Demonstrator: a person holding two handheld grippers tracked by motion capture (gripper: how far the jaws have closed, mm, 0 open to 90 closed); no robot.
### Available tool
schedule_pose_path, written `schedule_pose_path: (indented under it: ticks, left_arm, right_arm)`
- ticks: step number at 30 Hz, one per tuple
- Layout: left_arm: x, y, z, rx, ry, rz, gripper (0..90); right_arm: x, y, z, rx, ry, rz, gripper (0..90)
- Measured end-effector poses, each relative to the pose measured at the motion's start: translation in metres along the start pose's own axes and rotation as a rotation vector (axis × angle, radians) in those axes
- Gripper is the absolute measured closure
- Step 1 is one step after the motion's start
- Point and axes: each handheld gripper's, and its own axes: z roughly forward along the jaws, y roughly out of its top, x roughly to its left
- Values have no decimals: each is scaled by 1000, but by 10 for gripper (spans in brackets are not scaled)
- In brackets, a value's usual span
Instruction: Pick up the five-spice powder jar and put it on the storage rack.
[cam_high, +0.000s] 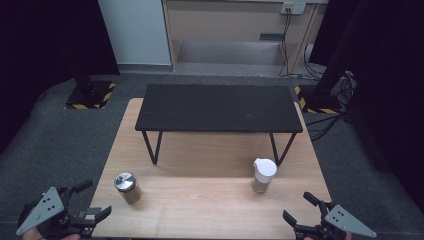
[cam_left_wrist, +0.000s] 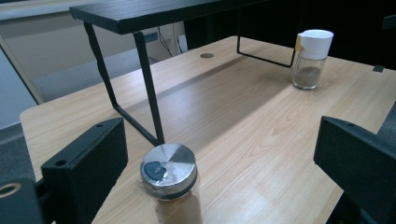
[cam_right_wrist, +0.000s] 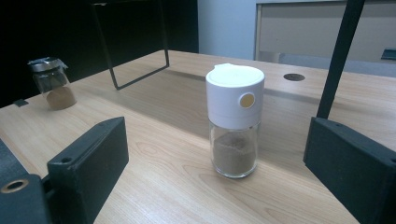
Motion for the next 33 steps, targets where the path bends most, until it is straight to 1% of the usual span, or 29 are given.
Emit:
schedule_pose_path:
  ticks: [4, 10, 13, 21, 29, 33]
  left_arm:
    - [5, 5, 1, 27, 1, 9, 16]
    - [13, 9, 4, 62, 0, 10, 16]
    - [17, 11, 8, 87, 3, 13, 16]
    - [26, 13, 18, 136, 0, 10, 16]
    - [31, 9, 30, 158, 1, 11, 21]
    - [36, 5, 39, 177, 2, 1, 23]
  right_arm:
    - [0, 0, 0, 0, 0, 0, 68]
    - [0, 0, 0, 1, -1, 0, 68]
    - [0, 0, 0, 2, -1, 0, 68]
    - [0, 0, 0, 3, -2, 0, 69]
    - [0, 0, 0, 2, -2, 0, 69]
    - [0, 0, 0, 2, -1, 0, 69]
